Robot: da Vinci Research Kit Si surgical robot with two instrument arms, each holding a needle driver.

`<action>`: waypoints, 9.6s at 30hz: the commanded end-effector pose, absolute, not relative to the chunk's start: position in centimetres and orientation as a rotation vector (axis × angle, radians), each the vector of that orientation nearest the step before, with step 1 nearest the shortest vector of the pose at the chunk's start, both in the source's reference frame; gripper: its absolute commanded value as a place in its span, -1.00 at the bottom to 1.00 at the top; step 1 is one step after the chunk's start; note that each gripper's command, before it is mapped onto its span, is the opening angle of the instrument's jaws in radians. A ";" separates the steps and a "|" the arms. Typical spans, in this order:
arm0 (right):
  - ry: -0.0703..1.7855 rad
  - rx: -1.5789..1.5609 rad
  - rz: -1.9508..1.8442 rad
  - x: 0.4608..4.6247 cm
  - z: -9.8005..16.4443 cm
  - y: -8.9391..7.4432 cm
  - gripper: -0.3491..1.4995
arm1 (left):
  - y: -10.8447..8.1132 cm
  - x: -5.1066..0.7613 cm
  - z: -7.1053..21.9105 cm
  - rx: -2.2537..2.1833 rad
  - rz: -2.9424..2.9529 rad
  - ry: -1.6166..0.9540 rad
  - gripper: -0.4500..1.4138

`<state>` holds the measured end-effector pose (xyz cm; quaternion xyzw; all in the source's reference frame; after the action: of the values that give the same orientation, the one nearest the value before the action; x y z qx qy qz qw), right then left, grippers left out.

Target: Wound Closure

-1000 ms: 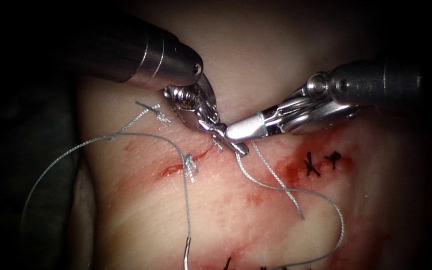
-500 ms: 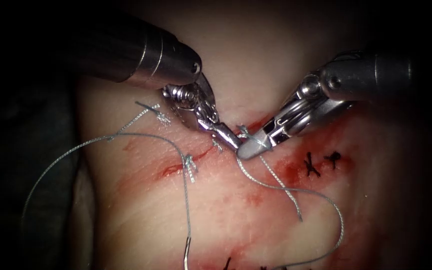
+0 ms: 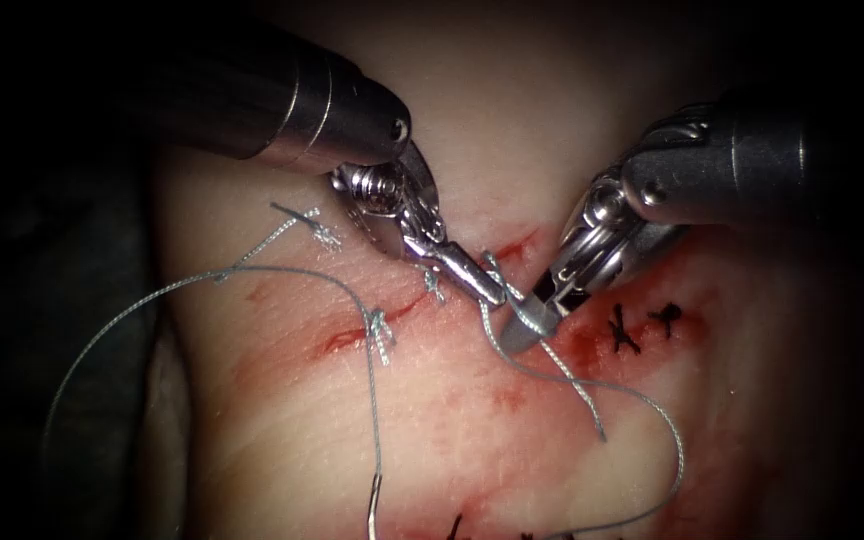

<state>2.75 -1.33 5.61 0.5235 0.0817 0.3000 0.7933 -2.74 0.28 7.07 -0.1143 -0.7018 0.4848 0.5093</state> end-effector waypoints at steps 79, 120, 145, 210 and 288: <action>0.184 0.795 0.357 2.77 5.7 -1.4 -0.40 | 0.3 -2.99 7.2 -0.288 1.163 -1.667 -1.00; 0.187 0.675 0.395 2.81 5.8 -1.3 -1.00 | 0.2 -2.98 7.2 -0.266 1.159 -1.668 -1.00; 0.362 0.617 0.597 2.85 5.8 -0.7 -1.00 | -0.1 -2.85 7.1 -0.092 1.200 -1.681 -1.00; 0.515 -0.102 -1.337 3.13 6.2 0.2 -1.00 | -0.7 -2.96 7.1 0.098 1.262 -1.739 -1.00; 0.250 -0.486 -2.292 3.08 6.1 0.4 -1.00 | -1.1 -3.05 7.0 0.247 1.235 -1.861 -1.00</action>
<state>2.99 0.40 6.07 0.1889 -0.0987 0.8988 -0.3832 -2.99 -1.12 6.99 0.0997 -0.7465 0.4956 0.4326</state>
